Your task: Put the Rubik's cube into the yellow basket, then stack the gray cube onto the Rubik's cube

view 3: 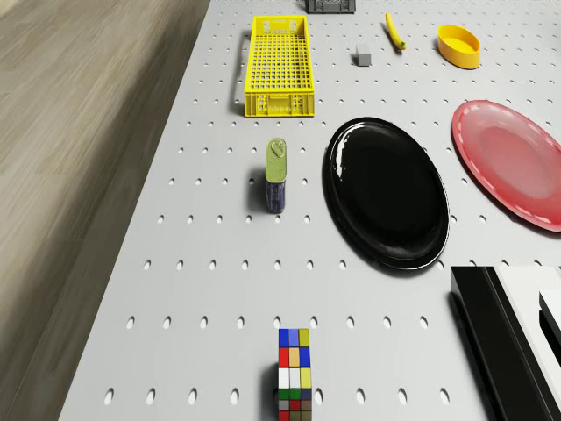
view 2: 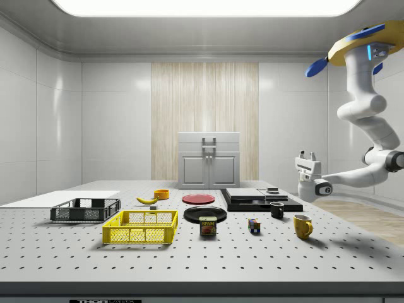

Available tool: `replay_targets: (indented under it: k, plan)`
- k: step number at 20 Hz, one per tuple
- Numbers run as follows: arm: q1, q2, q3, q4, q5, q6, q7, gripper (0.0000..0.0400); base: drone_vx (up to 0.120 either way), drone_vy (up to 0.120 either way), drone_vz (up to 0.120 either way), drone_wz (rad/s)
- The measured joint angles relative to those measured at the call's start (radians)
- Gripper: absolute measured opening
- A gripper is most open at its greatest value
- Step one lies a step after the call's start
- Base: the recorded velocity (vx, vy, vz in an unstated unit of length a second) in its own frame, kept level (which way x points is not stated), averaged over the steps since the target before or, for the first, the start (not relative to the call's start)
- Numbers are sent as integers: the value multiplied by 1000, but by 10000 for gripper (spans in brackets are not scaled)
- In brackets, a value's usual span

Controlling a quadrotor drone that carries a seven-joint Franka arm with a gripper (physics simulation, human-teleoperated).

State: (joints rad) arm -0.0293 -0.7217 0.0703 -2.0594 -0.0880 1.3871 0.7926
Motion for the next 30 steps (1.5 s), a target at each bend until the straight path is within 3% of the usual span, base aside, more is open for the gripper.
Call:
replay_targets:
  k: [5,10,13,17,20,23,27,30]
  plan:
    - [-26,-6,85,-17,-120,6,16,400,120,0,0,0]
    - [-86,-24,267,-86,-383,19,55,400,120,0,-64,0]
    - [-149,-49,437,-198,-645,33,106,400,120,0,-67,0]
    - [-281,-105,691,-444,-1089,38,232,400,120,0,-30,0]
    - [-425,-148,850,-624,-1408,0,364,400,120,0,-120,0]
    - [-587,-188,968,-739,-1639,-68,492,400,120,0,-120,0]
    - [-768,-236,1067,-806,-1805,-152,616,400,120,0,-120,0]
    - [-858,-267,1111,-825,-1861,-192,676,400,120,-107,-120,0]
